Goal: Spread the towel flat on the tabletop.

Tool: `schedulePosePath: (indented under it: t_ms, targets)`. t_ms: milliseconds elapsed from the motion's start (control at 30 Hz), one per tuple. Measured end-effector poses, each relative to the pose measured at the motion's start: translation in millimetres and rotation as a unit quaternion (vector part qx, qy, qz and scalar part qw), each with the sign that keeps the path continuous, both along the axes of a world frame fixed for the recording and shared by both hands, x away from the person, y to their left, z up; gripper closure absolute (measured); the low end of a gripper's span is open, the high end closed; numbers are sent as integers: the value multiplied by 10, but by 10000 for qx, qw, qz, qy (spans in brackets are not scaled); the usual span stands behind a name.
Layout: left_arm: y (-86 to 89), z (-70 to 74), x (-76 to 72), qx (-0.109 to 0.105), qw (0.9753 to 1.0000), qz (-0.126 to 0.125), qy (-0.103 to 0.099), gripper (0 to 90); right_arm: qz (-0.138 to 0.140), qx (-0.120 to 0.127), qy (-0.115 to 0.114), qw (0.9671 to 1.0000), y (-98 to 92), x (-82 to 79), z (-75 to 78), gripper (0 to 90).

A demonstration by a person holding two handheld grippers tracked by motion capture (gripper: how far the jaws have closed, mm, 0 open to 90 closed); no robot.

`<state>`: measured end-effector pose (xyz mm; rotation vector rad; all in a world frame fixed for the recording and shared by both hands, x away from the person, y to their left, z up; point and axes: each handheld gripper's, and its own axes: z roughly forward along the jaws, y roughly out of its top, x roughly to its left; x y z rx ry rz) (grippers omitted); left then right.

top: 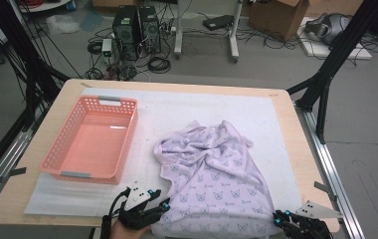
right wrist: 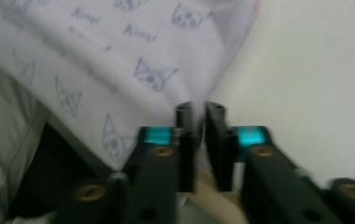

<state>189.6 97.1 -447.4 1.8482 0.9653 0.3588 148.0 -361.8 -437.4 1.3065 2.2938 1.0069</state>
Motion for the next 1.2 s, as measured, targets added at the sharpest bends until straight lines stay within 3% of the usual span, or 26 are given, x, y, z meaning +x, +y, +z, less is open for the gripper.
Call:
schedulePosePath:
  t_ms: [67,167,300,333,400,433,467,500,533,667,767,867,967,1033,1100,1200]
  targets:
    - [3,29,65,-144,9998,56,-89,490,-96,142,-143,9997,4,35,17,658]
    - [-14,42,152,-267,9996,81,-46,480,-242,201,-368,9988,48,130,44,622]
    - [-105,-13,258,-115,9998,48,124,489,-360,-4,-443,9984,125,276,6,598]
    - [-138,-38,285,21,9998,59,196,500,-365,-55,-414,9985,133,301,-9,589]
    - [-185,-87,318,233,9990,116,367,561,-383,-130,-350,9986,146,368,-52,587]
    - [-203,-93,313,335,9987,169,333,661,-399,-150,-296,9987,150,397,-80,594]
    - [-216,-87,301,434,9985,119,299,752,-405,-124,-284,9987,150,405,-93,609]
    - [-224,-87,289,503,9984,91,249,844,-385,-70,-283,9988,136,405,-93,709]
    - [-228,-84,268,559,9982,81,209,855,-328,-33,-239,9992,130,399,-88,871]
    - [-123,-55,134,653,9975,52,264,867,-74,-70,-36,9999,93,289,-43,882]
    - [16,-50,-4,580,9976,34,387,868,-8,-15,61,10000,4,102,-40,883]
    - [113,-48,-133,438,9979,-101,468,865,78,32,134,9999,-43,-67,-39,882]
    - [104,-16,-127,331,9992,-112,187,794,70,94,53,9999,-34,-122,-37,836]
    - [90,9,-72,189,9998,-6,26,639,-52,206,-99,9997,-25,-84,-7,728]
    - [88,33,-16,36,9999,105,-44,589,-150,294,-269,9991,-10,-22,30,725]
    - [91,53,113,-103,9995,285,-108,541,-267,224,-446,9984,37,113,57,724]
